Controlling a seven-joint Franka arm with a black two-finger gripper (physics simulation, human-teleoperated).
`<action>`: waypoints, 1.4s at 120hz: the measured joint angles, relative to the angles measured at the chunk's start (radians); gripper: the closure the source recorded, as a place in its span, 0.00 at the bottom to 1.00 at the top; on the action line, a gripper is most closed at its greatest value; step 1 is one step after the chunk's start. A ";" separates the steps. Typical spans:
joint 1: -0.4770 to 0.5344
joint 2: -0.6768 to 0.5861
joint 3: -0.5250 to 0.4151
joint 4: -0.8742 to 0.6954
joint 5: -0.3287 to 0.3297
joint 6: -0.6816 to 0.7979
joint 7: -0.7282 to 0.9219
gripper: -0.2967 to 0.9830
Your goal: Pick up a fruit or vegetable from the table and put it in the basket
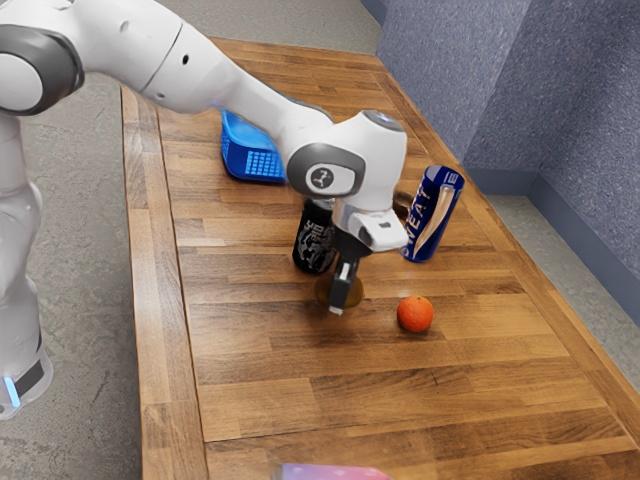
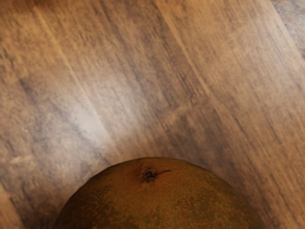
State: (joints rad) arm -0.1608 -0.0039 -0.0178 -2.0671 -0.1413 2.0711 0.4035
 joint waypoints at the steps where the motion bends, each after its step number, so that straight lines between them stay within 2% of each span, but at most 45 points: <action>1: -0.001 -0.004 0.001 0.002 0.002 0.000 -0.001 0.58; 13: -0.004 -0.089 0.006 0.050 0.028 -0.010 -0.013 0.57; 20: 0.008 -0.113 0.018 0.129 0.051 -0.033 -0.021 0.56; 35: 0.096 -0.122 0.128 0.318 0.149 -0.177 -0.057 0.55; 52: 0.172 -0.118 0.245 0.386 0.217 -0.382 -0.119 0.56; 61: 0.220 -0.018 0.272 0.476 0.233 -0.446 -0.144 0.56; 78: 0.328 0.162 0.277 0.656 0.236 -0.516 -0.173 0.56; 103: 0.431 0.210 0.282 0.661 0.214 -0.564 -0.195 0.56; 135: 0.485 0.255 0.284 0.661 0.192 -0.582 -0.207 0.56; 168: 0.561 0.426 0.282 0.841 0.138 -0.585 -0.186 0.56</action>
State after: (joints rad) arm 0.3998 0.4219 0.2644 -1.2263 -0.0038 1.4857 0.2176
